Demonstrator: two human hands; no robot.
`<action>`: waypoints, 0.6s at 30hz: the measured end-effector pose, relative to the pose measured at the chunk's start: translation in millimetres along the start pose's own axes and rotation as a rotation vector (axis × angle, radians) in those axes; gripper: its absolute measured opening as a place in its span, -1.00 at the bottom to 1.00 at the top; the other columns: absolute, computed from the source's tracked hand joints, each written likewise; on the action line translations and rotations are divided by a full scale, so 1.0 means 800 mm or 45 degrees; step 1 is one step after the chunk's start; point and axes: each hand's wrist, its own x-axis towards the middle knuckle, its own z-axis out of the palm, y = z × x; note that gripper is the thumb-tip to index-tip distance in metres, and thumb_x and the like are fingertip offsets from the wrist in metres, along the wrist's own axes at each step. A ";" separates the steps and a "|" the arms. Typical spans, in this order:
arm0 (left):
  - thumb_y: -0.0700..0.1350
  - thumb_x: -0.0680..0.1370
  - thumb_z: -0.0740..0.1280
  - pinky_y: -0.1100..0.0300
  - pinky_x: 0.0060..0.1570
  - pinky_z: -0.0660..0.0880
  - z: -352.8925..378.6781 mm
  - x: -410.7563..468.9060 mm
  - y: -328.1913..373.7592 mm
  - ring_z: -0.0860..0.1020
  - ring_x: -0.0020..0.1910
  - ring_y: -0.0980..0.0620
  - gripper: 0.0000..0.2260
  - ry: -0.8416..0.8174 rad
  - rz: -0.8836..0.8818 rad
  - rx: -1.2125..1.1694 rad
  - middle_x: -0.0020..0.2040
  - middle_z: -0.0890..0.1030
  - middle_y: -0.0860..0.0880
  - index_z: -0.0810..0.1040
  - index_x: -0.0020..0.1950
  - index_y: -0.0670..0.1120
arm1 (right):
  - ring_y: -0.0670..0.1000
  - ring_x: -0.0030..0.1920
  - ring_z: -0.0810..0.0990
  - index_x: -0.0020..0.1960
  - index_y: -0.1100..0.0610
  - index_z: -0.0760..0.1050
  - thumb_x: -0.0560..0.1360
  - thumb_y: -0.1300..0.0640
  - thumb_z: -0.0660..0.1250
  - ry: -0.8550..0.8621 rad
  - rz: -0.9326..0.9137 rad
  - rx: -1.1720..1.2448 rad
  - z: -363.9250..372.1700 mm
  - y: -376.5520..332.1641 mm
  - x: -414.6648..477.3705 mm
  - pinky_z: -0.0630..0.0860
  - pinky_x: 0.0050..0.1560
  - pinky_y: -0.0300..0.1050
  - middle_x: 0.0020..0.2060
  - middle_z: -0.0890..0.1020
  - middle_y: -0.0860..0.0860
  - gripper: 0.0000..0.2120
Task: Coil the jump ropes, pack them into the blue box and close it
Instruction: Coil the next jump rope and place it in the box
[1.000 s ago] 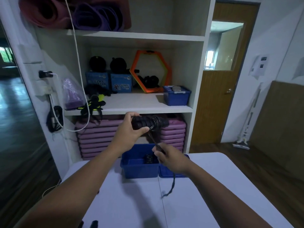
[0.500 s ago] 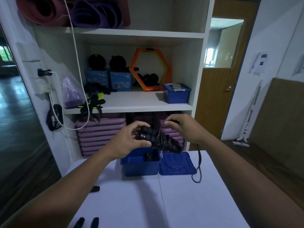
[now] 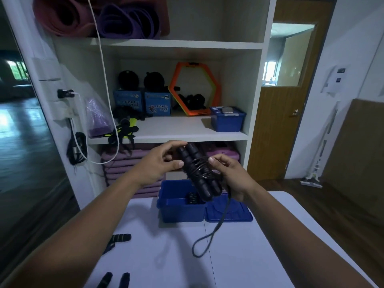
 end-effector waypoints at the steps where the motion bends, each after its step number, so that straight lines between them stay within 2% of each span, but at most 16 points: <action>1: -0.21 0.54 0.44 0.29 0.07 0.52 0.007 0.001 -0.006 0.56 0.00 0.18 -0.60 0.138 -0.025 0.027 0.19 0.52 0.05 0.50 0.29 0.15 | 0.23 0.02 0.58 -0.04 0.16 0.54 0.56 0.11 0.32 0.071 -0.025 -0.017 0.004 0.003 0.001 0.50 0.12 0.28 -0.03 0.62 0.24 -0.88; 4: -0.23 0.56 0.40 0.19 -0.10 0.58 0.035 0.003 -0.017 0.58 -0.14 0.02 -0.74 0.453 -0.120 0.041 0.00 0.56 -0.01 0.51 0.18 0.05 | 0.22 0.01 0.62 -0.07 0.17 0.57 0.58 0.12 0.32 0.263 -0.098 -0.105 0.019 0.013 0.004 0.55 0.13 0.22 -0.03 0.66 0.24 -0.87; 6: -0.24 0.59 0.32 0.10 -0.10 0.60 0.052 0.003 -0.021 0.61 -0.17 0.01 -0.76 0.517 -0.165 0.002 -0.02 0.62 -0.02 0.52 0.20 0.01 | 0.16 -0.05 0.65 -0.08 0.16 0.59 0.58 0.10 0.33 0.344 -0.162 -0.224 0.027 0.018 0.006 0.59 0.06 0.16 -0.08 0.69 0.17 -0.85; 9: -0.19 0.57 0.32 0.31 -0.03 0.50 0.067 0.001 -0.019 0.57 -0.01 0.19 -0.61 0.365 -0.231 0.033 0.20 0.57 0.08 0.46 0.40 0.00 | 0.07 -0.20 0.62 -0.10 0.17 0.59 0.58 0.10 0.34 0.386 -0.237 -0.376 0.026 0.021 0.008 0.62 -0.03 0.13 -0.26 0.66 0.08 -0.84; 10: -0.14 0.55 0.35 0.31 0.02 0.49 0.070 0.001 -0.019 0.56 0.04 0.21 -0.52 0.287 -0.241 0.059 0.23 0.55 0.10 0.39 0.48 0.01 | 0.07 -0.22 0.62 -0.10 0.18 0.59 0.58 0.12 0.34 0.365 -0.244 -0.381 0.024 0.019 0.008 0.64 -0.06 0.09 -0.29 0.64 0.07 -0.84; 13: 0.05 0.44 0.41 0.05 0.15 0.56 0.075 0.004 -0.022 0.60 0.10 0.10 -0.29 0.171 -0.298 0.146 0.24 0.57 0.04 0.23 0.55 0.12 | 0.08 -0.17 0.69 -0.02 0.23 0.61 0.58 0.15 0.33 0.230 -0.278 -0.506 0.017 0.014 0.008 0.66 -0.13 -0.12 -0.21 0.68 0.11 -0.85; 15: 0.09 0.40 0.49 0.04 0.17 0.56 0.076 0.008 -0.025 0.59 0.10 0.07 -0.24 0.129 -0.319 0.175 0.22 0.58 0.04 0.23 0.53 0.12 | -0.05 -0.22 0.69 0.01 0.24 0.62 0.58 0.17 0.33 0.159 -0.303 -0.617 0.015 0.010 0.007 0.60 -0.22 -0.25 -0.21 0.69 0.08 -0.86; 18: 0.09 0.31 0.57 0.02 0.19 0.55 0.085 0.014 -0.033 0.57 0.13 0.08 -0.22 0.156 -0.215 0.242 0.21 0.54 0.05 0.30 0.45 0.10 | -0.01 -0.17 0.71 0.02 0.20 0.63 0.58 0.17 0.34 0.077 -0.311 -0.734 0.012 0.004 0.012 0.64 -0.15 -0.18 -0.17 0.71 0.09 -0.87</action>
